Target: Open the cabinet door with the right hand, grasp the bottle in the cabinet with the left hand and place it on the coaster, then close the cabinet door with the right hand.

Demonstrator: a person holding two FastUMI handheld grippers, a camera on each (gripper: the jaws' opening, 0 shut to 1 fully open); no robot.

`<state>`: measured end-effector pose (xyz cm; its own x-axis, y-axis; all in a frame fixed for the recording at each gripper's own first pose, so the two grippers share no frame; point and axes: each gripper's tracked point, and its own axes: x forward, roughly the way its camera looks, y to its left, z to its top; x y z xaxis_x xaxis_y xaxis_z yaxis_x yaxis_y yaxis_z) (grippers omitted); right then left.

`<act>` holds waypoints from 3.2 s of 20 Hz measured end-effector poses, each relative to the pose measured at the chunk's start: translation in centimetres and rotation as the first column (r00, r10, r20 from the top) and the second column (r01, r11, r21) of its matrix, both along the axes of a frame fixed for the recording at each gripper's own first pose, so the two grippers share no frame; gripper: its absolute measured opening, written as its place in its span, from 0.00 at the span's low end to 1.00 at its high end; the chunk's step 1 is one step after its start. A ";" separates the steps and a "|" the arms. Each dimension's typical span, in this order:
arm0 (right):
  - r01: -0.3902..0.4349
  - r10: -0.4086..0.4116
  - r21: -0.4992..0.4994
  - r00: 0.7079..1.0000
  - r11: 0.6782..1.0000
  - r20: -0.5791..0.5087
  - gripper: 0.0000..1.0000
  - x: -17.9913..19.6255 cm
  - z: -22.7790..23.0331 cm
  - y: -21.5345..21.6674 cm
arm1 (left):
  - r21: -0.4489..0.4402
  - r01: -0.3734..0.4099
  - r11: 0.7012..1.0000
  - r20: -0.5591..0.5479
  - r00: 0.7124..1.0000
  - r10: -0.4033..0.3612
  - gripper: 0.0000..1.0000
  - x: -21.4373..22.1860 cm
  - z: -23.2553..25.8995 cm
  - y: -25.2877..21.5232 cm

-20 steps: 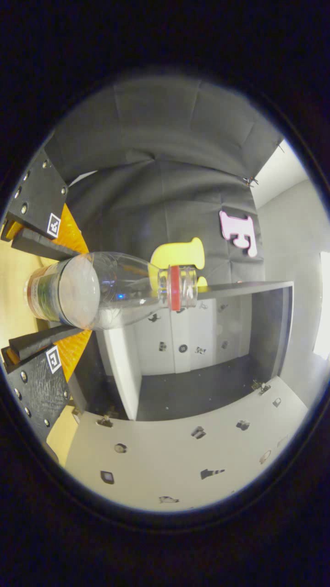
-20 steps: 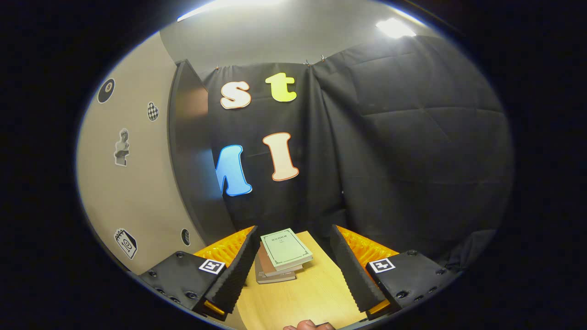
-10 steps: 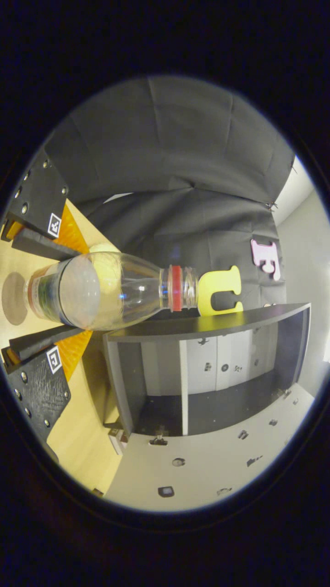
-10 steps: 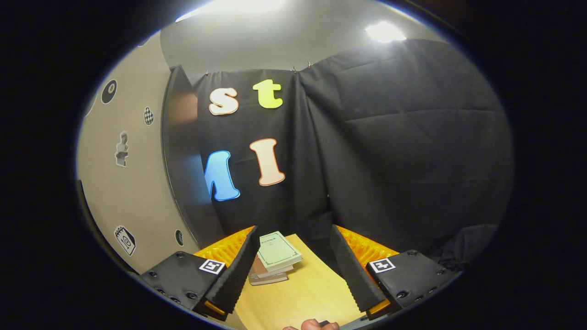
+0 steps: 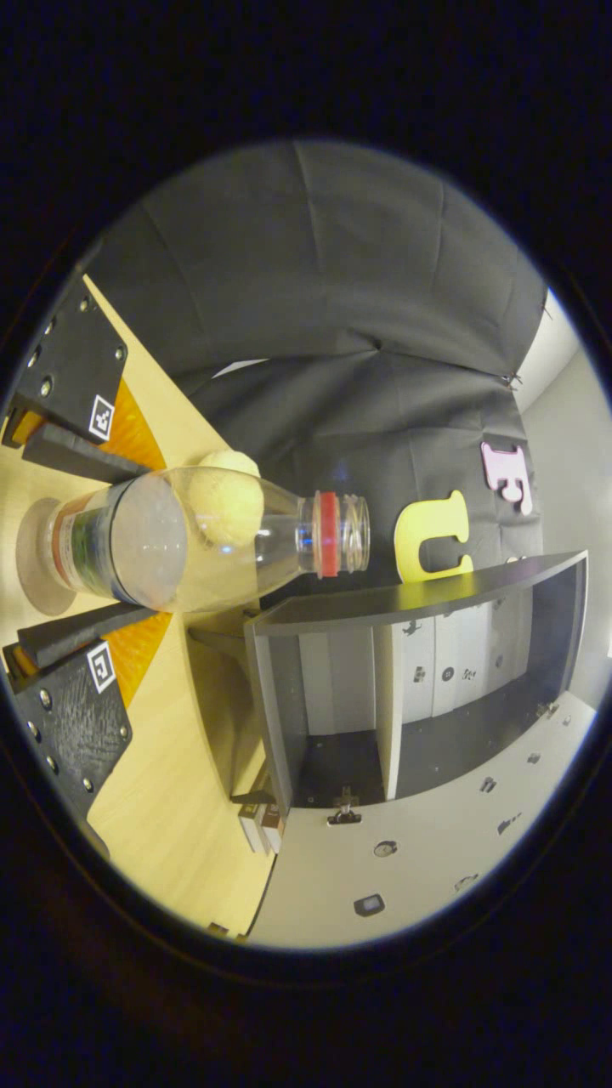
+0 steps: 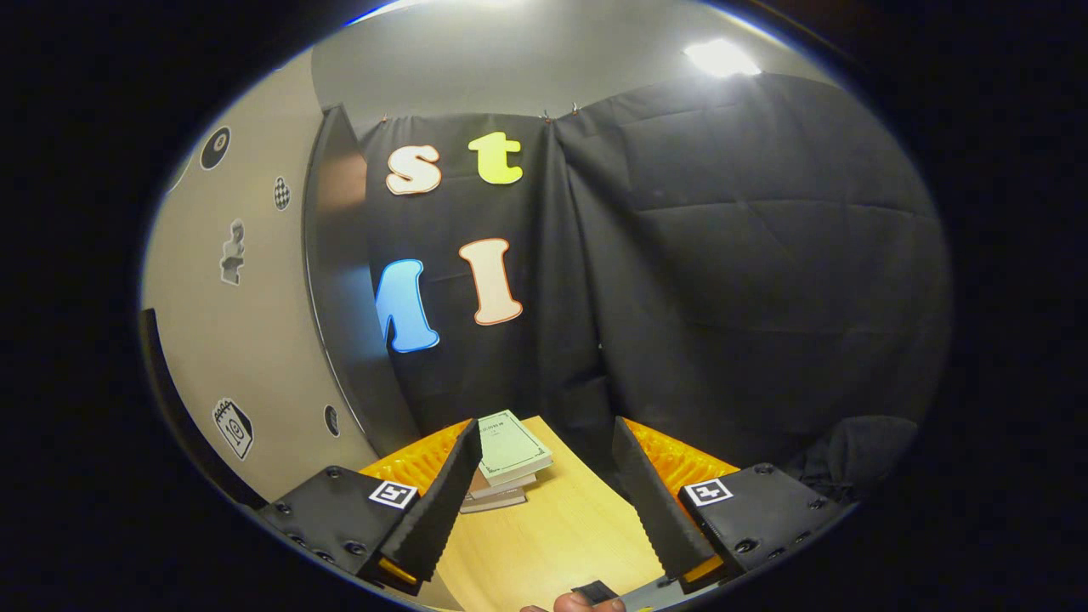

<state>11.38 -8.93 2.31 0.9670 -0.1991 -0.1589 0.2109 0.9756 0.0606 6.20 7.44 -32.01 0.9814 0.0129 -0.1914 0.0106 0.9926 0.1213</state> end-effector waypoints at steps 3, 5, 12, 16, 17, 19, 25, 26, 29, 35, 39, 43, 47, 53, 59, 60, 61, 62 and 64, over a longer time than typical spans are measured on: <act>0.002 -0.002 0.007 1.000 1.000 0.002 0.98 0.0 0.9 -0.1 | -0.017 -0.007 1.000 -0.030 1.000 0.006 0.70 -0.8 -1.9 -0.2; 0.002 -0.002 0.006 1.000 1.000 0.017 0.93 0.0 1.4 0.0 | -0.014 -0.011 1.000 -0.043 0.999 0.011 0.70 -1.3 -2.9 -0.1; 0.004 -0.004 0.021 1.000 1.000 -0.001 0.93 -0.2 0.2 0.3 | -0.030 -0.016 0.999 -0.041 0.999 0.014 0.71 -1.9 -2.9 0.0; -0.012 0.013 0.035 1.000 0.999 -0.013 0.98 -0.2 -0.4 0.7 | -0.040 -0.029 0.999 -0.033 0.999 0.028 0.83 -1.9 -1.4 0.4; -0.012 0.012 0.026 1.000 1.000 -0.013 0.98 -0.2 -0.5 0.6 | -0.042 -0.034 0.999 -0.024 0.999 0.033 0.84 -1.8 -0.7 0.5; -0.019 0.019 0.032 1.000 0.999 -0.015 0.93 -0.1 -1.0 1.1 | -0.042 -0.035 0.999 -0.005 0.999 0.035 0.86 -1.8 0.9 0.8; -0.020 0.022 0.062 0.999 0.998 -0.027 0.93 -0.4 -2.5 1.1 | -0.018 -0.018 1.000 0.065 0.998 0.019 0.84 -1.9 6.8 0.8; -0.022 0.024 0.069 0.999 0.997 -0.032 0.93 -0.4 -3.0 1.0 | -0.009 -0.014 1.000 0.082 0.997 0.015 0.84 -2.2 8.1 0.8; -0.029 0.032 0.082 0.999 0.996 -0.038 0.98 0.0 -3.9 0.8 | 0.023 -0.012 1.000 0.125 0.992 0.009 0.83 -2.5 11.8 0.4; -0.082 0.085 0.083 0.996 0.993 -0.038 0.98 1.0 -3.8 0.2 | 0.025 -0.048 0.999 0.176 0.983 0.043 0.83 -3.3 20.0 -1.6; -0.155 0.156 0.046 0.988 0.987 -0.016 0.98 1.4 -2.1 0.5 | 0.010 -0.030 1.000 0.193 0.981 0.027 0.83 -4.0 27.1 -5.2; -0.269 0.268 0.026 0.963 0.963 0.018 0.98 1.6 0.0 2.3 | -0.035 -0.018 0.999 0.182 0.983 0.024 0.83 -5.1 33.3 -8.3; -0.347 0.346 0.016 0.937 0.938 0.056 0.93 1.9 1.5 2.8 | -0.096 0.030 0.995 0.111 0.994 -0.020 0.84 -6.8 36.5 -12.5; -0.451 0.446 0.032 0.889 0.892 0.101 0.93 0.6 3.7 4.5 | -0.126 0.039 0.991 0.082 0.996 -0.029 0.83 -9.7 40.0 -17.2; -0.514 0.508 0.032 0.855 0.857 0.104 0.98 -1.8 4.6 8.0 | -0.209 0.050 0.977 0.050 0.998 -0.041 0.86 -11.1 38.5 -19.3; -0.524 0.519 0.019 0.848 0.852 0.106 0.93 -2.0 4.7 8.7 | -0.223 0.045 0.974 0.054 0.998 -0.034 0.83 -10.9 38.3 -19.4; -0.521 0.519 -0.003 0.849 0.853 0.102 0.93 -2.1 4.7 8.8 | -0.236 0.036 0.971 0.056 0.998 -0.023 0.83 -10.7 38.2 -19.1; -0.513 0.512 -0.022 0.853 0.858 0.102 0.92 -2.1 4.7 8.8 | -0.248 0.027 0.968 0.059 0.998 -0.013 0.83 -10.7 38.1 -18.6; -0.518 0.517 -0.026 0.849 0.855 0.106 0.93 -2.4 4.9 9.9 | -0.244 0.008 0.970 0.057 0.998 0.006 0.86 -10.6 37.8 -17.4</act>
